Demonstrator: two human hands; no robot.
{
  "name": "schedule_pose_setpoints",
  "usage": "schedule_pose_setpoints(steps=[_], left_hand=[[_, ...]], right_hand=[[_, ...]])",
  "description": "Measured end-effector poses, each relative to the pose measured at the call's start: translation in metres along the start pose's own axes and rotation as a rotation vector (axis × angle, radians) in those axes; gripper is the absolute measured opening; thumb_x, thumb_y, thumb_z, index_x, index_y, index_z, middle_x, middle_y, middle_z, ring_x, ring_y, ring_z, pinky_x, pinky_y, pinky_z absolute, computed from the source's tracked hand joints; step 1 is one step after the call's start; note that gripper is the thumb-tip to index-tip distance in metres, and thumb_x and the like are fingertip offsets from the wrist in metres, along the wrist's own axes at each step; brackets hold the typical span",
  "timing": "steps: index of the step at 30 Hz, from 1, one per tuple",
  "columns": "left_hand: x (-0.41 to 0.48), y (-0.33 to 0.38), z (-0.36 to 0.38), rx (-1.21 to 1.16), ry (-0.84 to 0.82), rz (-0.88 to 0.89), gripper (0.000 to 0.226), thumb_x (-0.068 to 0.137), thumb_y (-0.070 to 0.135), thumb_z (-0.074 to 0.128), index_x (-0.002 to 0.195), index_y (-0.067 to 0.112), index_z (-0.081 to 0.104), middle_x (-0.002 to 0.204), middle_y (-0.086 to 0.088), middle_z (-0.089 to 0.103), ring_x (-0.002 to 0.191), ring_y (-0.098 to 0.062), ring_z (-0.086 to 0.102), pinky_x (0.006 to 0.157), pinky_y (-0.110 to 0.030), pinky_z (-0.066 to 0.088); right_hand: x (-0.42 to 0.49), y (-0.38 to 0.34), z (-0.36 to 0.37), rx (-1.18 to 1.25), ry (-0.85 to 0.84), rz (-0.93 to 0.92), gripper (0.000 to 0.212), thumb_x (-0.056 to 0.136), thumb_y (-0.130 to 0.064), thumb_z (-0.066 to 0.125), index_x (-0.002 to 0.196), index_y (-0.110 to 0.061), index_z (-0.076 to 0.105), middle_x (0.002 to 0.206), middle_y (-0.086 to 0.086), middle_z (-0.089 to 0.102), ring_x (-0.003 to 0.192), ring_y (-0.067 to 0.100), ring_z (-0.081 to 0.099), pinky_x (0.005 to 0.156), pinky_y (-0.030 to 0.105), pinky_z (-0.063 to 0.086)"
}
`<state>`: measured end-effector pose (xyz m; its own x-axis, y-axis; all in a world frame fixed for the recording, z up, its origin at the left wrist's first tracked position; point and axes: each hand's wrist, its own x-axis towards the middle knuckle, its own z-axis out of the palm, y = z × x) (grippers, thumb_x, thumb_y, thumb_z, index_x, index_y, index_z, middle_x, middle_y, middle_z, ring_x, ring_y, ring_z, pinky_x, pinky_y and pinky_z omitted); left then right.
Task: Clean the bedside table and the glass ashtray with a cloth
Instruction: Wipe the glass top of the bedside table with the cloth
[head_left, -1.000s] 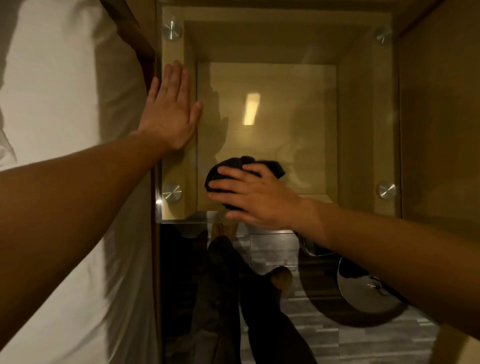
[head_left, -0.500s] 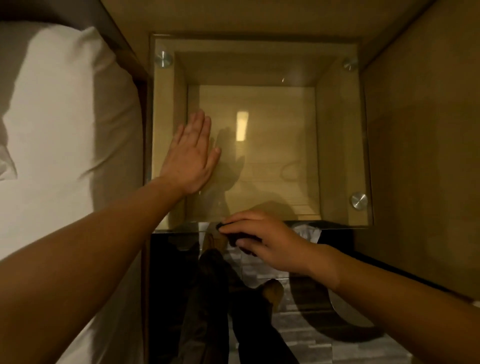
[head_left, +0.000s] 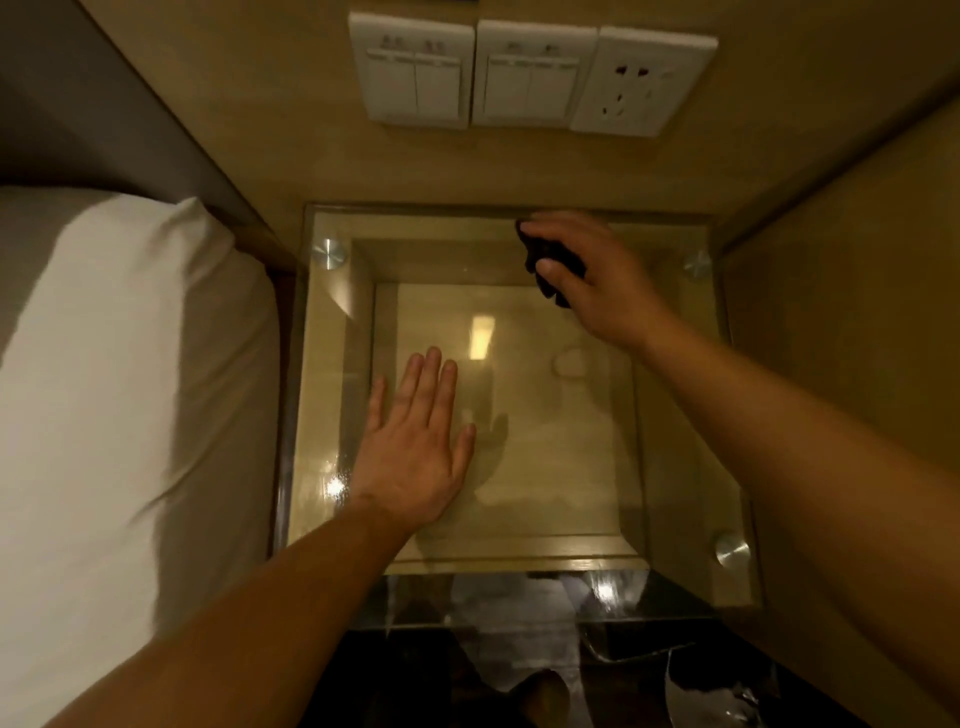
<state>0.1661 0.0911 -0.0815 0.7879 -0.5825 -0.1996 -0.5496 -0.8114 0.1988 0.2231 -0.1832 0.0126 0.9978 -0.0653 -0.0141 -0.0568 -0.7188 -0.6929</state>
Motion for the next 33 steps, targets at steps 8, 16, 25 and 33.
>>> schedule_pose_setpoints(steps=[8, 16, 25, 33], left_hand=[[0.0, -0.001, 0.0, 0.018, -0.014, 0.002, 0.073, 0.108, 0.055, 0.02, 0.166, 0.015, 0.001, 0.175, -0.006, -0.004, 0.161, -0.019, -0.01, 0.127, -0.053, -0.002], [0.001, 0.0, 0.003, 0.045, -0.023, 0.001, 0.073, 0.108, 0.055, 0.019, 0.166, 0.015, 0.001, 0.175, -0.006, -0.002, 0.162, -0.02, -0.007, 0.126, -0.054, 0.0], [0.0, 0.0, 0.0, 0.033, -0.035, -0.014, 0.072, 0.108, 0.058, 0.01, 0.165, 0.017, -0.004, 0.174, -0.005, -0.007, 0.161, -0.02, -0.008, 0.128, -0.055, 0.001], [0.001, -0.001, 0.002, 0.036, -0.013, -0.005, 0.072, 0.107, 0.06, 0.007, 0.164, 0.019, -0.006, 0.174, -0.004, -0.008, 0.161, -0.019, -0.009, 0.127, -0.053, -0.002]], right_hand=[[0.068, 0.047, 0.02, -0.528, -0.333, -0.132, 0.069, 0.096, -0.077, 0.023, 0.157, -0.046, 0.022, 0.169, -0.013, 0.022, 0.153, 0.022, 0.024, 0.116, 0.061, 0.015], [0.059, 0.054, 0.036, -0.482, -0.333, -0.157, 0.058, 0.101, -0.066, 0.028, 0.155, -0.046, 0.027, 0.167, -0.013, 0.026, 0.156, 0.019, 0.016, 0.115, 0.057, 0.023], [-0.004, 0.05, 0.046, -0.465, -0.369, -0.224, 0.059, 0.1, -0.066, 0.029, 0.154, -0.043, 0.034, 0.166, -0.01, 0.03, 0.155, 0.022, 0.02, 0.111, 0.055, 0.03], [-0.106, 0.039, 0.062, -0.492, -0.394, -0.3, 0.061, 0.1, -0.065, 0.035, 0.156, -0.04, 0.034, 0.167, -0.009, 0.029, 0.156, 0.023, 0.019, 0.11, 0.048, 0.031]])
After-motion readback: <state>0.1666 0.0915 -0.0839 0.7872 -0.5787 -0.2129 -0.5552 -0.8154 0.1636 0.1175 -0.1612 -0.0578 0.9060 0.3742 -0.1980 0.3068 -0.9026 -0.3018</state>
